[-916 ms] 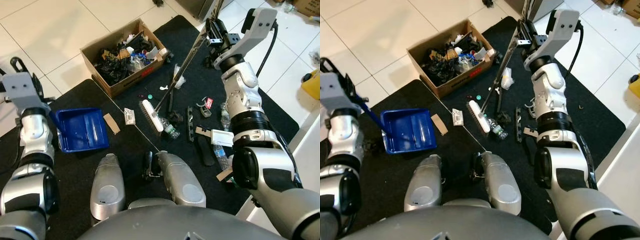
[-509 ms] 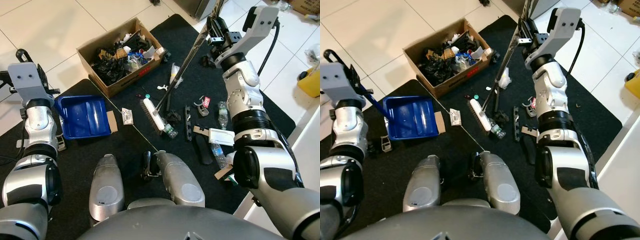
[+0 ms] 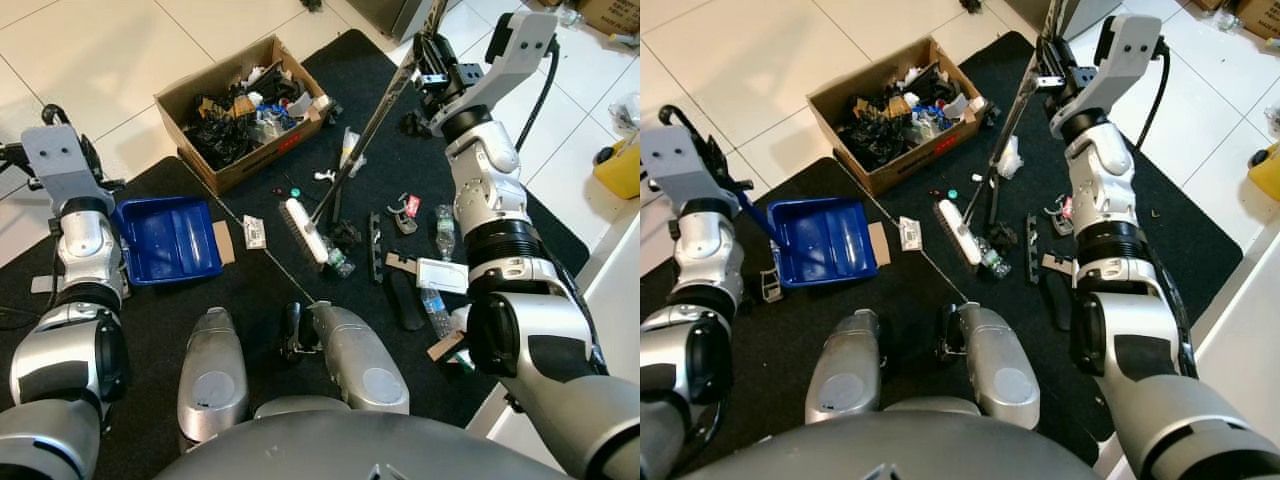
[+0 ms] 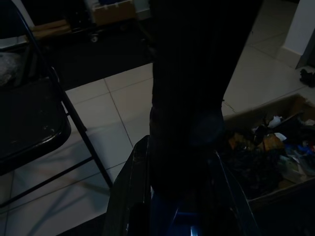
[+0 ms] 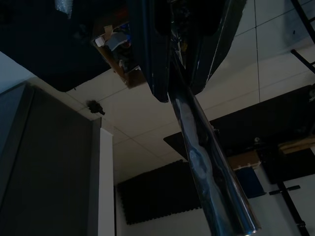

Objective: Sweep floor

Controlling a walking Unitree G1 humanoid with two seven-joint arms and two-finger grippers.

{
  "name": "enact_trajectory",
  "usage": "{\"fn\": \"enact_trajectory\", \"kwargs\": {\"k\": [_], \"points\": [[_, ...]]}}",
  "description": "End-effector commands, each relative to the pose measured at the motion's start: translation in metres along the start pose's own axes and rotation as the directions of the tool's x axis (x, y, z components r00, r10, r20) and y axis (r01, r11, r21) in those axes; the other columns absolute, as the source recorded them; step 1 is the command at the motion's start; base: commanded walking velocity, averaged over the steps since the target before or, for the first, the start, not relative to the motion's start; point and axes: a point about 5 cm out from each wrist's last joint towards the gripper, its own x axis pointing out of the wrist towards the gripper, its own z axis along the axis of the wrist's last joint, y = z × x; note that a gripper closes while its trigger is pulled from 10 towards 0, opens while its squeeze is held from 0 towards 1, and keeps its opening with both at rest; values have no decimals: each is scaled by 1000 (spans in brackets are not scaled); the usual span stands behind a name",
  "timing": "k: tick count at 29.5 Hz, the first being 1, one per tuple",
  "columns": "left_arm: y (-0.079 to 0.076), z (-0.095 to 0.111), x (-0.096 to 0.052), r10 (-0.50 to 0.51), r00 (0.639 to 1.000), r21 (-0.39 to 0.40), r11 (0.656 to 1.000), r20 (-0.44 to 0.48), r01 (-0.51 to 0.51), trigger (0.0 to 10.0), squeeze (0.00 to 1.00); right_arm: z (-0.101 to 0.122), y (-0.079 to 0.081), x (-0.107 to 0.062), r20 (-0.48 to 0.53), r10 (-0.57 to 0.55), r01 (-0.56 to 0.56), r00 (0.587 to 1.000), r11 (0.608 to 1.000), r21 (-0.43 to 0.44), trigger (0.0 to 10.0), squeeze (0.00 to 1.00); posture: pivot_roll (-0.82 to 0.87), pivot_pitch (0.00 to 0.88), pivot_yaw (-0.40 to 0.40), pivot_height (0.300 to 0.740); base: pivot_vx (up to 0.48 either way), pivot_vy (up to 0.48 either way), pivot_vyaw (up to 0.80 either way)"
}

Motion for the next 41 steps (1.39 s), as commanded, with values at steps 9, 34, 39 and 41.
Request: {"fn": "enact_trajectory", "kwargs": {"k": [9, 34, 39, 41], "points": [[-10, -32, -24, -7, 993, -8, 1000, -119, 6, 10000, 0, 2, 2, 3, -1, 15, -15, 1000, 1000, -15, 10000, 0, 60, 93, -193, 740, 0, 0, 0], [-18, -32, -23, -133, 982, -68, 990, -132, 125, 10000, 0, -40, 50, 22, -101, -70, 71, 992, 997, 5, 10000, 0, 148, 100, -179, 740, 0, 0, 0], [-21, -30, -24, -164, 981, -98, 983, -107, 154, 10000, 0, -48, 48, 18, -130, -111, 119, 985, 992, 53, 10000, 0, 188, 108, -172, 740, 0, 0, 0], [-26, -28, -25, -189, 978, -108, 978, -90, 179, 10000, 0, -52, 47, 16, -144, -127, 134, 981, 990, 45, 10000, 0, 218, 116, -165, 740, 0, 0, 0]]}}
